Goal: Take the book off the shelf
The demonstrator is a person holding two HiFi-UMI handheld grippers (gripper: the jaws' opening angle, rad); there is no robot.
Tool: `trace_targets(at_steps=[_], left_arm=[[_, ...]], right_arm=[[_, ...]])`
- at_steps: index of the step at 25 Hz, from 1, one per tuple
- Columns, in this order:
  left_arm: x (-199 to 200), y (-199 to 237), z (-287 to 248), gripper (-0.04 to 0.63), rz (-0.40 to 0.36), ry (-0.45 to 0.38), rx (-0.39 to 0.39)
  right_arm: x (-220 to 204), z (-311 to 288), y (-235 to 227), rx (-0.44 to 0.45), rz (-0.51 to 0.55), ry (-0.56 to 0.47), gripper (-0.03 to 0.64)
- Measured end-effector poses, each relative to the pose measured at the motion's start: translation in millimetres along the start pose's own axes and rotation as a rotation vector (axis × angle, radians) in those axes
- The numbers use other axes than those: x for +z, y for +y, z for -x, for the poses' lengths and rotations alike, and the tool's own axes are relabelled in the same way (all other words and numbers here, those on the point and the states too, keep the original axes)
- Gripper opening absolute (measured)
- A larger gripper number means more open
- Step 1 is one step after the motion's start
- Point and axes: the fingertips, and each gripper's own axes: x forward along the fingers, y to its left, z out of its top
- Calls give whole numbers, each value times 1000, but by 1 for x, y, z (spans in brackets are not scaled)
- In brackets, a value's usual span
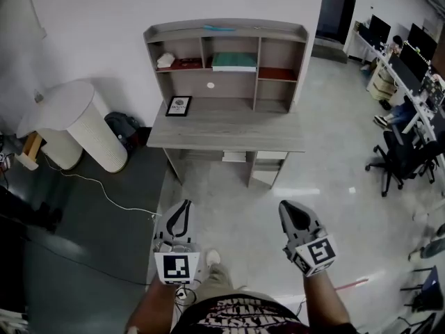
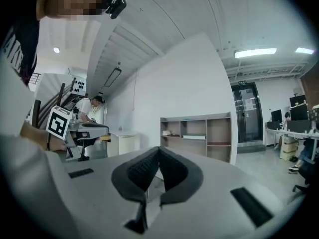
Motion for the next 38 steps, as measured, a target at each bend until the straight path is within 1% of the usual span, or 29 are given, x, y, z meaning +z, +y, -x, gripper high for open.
trace_targets(at_steps=[3, 7, 16, 23, 25, 27, 30, 33, 38], left_arm=[[-1, 9, -20, 15, -20, -1, -24], [-1, 39, -51, 15, -4, -7, -32], [-20, 93, -117, 15, 2, 11, -76], [-21, 136, -158, 15, 2, -28, -105], [-23, 146, -168, 15, -2, -34, -116], [-26, 155, -176, 15, -10, -38, -126], [-36, 167, -184, 15, 30, -14, -126], [-44, 177, -189, 15, 52, 4, -121], [-51, 180, -197, 15, 30, 1, -133]], right_arm=[[2, -20, -7, -20, 4, 5, 5], [9, -55, -7, -12, 29, 1, 5], [16, -130, -19, -57, 10, 14, 5], [30, -178, -21, -95, 19, 8, 5], [32, -190, -19, -102, 23, 9, 4], [30, -202, -11, -90, 37, 26, 5], [25, -215, 0, -63, 54, 62, 4], [24, -223, -1, -64, 45, 74, 5], [21, -227, -11, -86, 23, 73, 5]])
